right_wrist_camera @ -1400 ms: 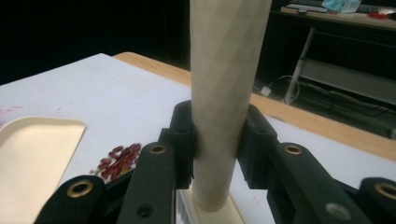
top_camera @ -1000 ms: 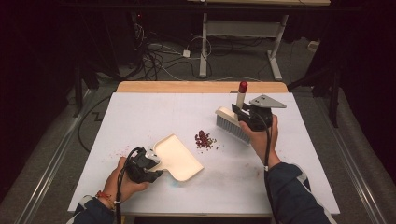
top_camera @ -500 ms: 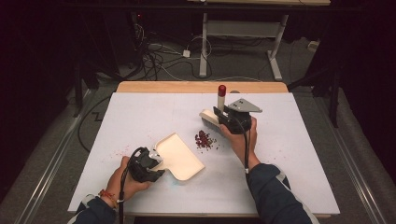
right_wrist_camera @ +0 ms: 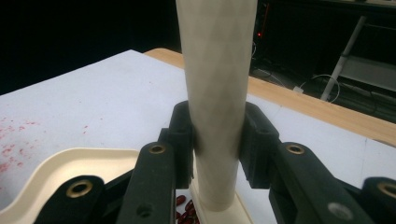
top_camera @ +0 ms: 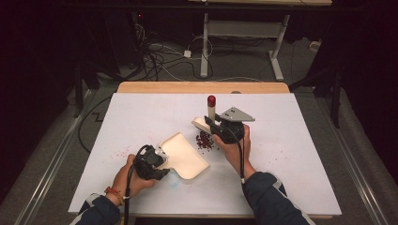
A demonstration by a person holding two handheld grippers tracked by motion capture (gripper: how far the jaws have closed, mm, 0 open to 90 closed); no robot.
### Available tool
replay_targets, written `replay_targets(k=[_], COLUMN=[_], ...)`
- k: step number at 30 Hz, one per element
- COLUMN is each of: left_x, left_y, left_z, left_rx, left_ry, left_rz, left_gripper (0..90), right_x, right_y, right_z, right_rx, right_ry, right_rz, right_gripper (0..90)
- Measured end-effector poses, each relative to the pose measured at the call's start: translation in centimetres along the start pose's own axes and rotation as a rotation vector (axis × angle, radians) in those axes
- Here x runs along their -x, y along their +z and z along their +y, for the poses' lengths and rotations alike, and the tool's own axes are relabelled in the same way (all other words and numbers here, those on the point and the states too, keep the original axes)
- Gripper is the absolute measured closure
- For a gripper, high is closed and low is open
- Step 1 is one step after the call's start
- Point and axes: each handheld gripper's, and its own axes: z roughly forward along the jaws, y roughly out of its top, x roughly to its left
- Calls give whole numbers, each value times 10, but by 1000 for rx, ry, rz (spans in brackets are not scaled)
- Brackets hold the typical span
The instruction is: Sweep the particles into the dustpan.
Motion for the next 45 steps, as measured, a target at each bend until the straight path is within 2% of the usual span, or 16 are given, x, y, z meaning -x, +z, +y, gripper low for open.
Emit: replay_targets(k=[5, 17, 21, 26, 31, 35, 45], left_x=[0, 2, 5, 10, 9, 9, 9], left_y=[1, 4, 6, 9, 9, 9, 9], left_z=[2, 10, 16, 24, 24, 24, 22], left_rx=[-1, -11, -22, -32, -37, -38, -33], left_ry=[0, 5, 2, 12, 11, 7, -1], left_rz=[-1, -5, 2, 6, 2, -2, -4], left_gripper=[642, 642, 641, 641, 641, 640, 640], right_x=[-2, -12, -24, -37, -44, -48, -61], right_y=[-2, -3, -5, -10, -14, -16, -26], right_z=[0, 1, 0, -3, -4, -4, -5], right_rx=[1, 1, 0, 8, 19, 21, 25], right_ry=[8, -13, -37, -52, -73, -54, -61], right_rz=[6, 15, 8, 21, 25, 29, 55], right_gripper=[692, 694, 693, 694, 695, 696, 699])
